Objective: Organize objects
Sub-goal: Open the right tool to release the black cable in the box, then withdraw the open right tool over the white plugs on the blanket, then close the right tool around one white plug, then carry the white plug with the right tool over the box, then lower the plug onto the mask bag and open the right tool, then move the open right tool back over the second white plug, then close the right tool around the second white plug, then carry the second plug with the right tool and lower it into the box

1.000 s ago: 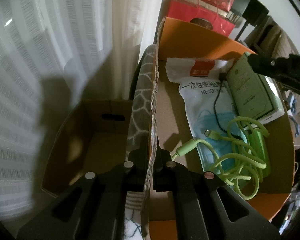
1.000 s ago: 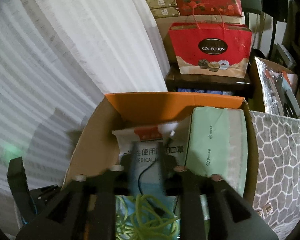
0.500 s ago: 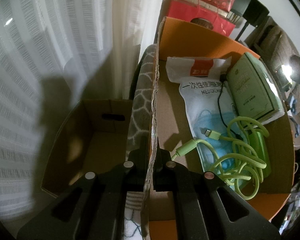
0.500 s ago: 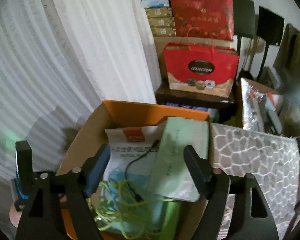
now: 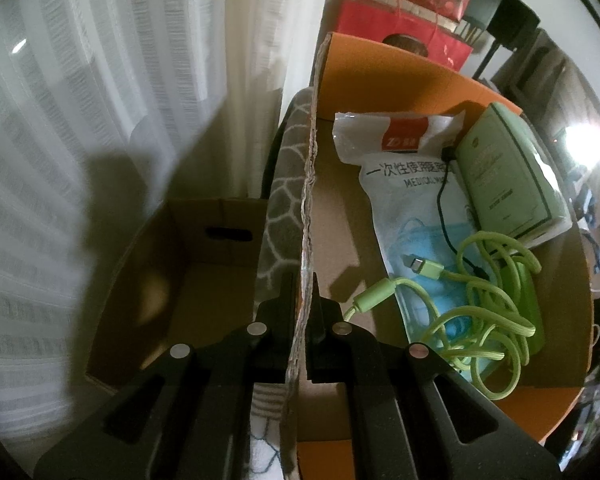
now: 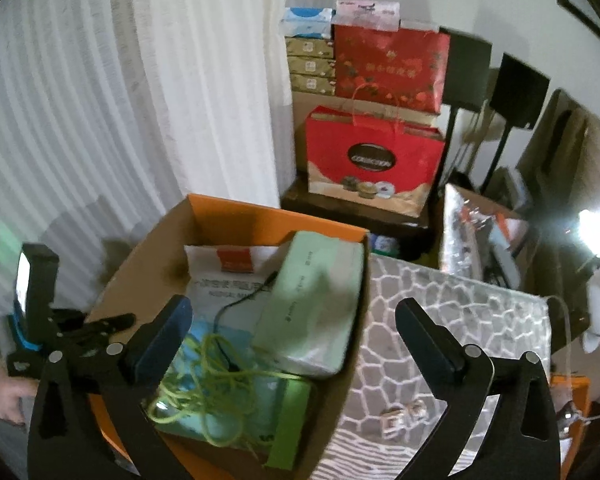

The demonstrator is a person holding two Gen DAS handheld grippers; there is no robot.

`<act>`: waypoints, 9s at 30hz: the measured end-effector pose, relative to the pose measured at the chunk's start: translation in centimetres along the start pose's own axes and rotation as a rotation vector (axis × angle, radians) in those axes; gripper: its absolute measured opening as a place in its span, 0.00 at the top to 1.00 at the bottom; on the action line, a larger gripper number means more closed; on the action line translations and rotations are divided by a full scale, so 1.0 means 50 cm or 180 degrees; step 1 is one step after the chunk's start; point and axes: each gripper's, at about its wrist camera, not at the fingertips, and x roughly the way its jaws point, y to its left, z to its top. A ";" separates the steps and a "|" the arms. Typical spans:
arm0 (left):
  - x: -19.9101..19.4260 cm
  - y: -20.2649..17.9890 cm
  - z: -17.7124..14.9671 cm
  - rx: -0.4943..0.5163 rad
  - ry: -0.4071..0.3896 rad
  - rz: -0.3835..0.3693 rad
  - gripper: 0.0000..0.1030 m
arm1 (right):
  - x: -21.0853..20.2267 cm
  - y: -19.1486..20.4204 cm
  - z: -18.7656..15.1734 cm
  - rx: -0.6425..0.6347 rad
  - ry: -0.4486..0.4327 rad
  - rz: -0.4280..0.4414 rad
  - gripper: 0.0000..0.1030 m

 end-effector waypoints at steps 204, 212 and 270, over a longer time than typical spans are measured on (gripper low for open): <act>-0.088 0.012 -0.014 -0.0251 -0.0204 -0.0090 0.98 | 0.018 -0.042 -0.108 0.0221 0.0390 0.0638 0.65; -0.090 0.014 -0.016 -0.0257 -0.0206 -0.0107 0.98 | -0.008 -0.143 -0.177 0.0374 0.0343 0.0326 0.65; -0.092 0.016 -0.018 -0.0296 -0.0211 -0.0137 0.98 | 0.076 -0.225 -0.227 0.0511 0.0651 0.0205 0.80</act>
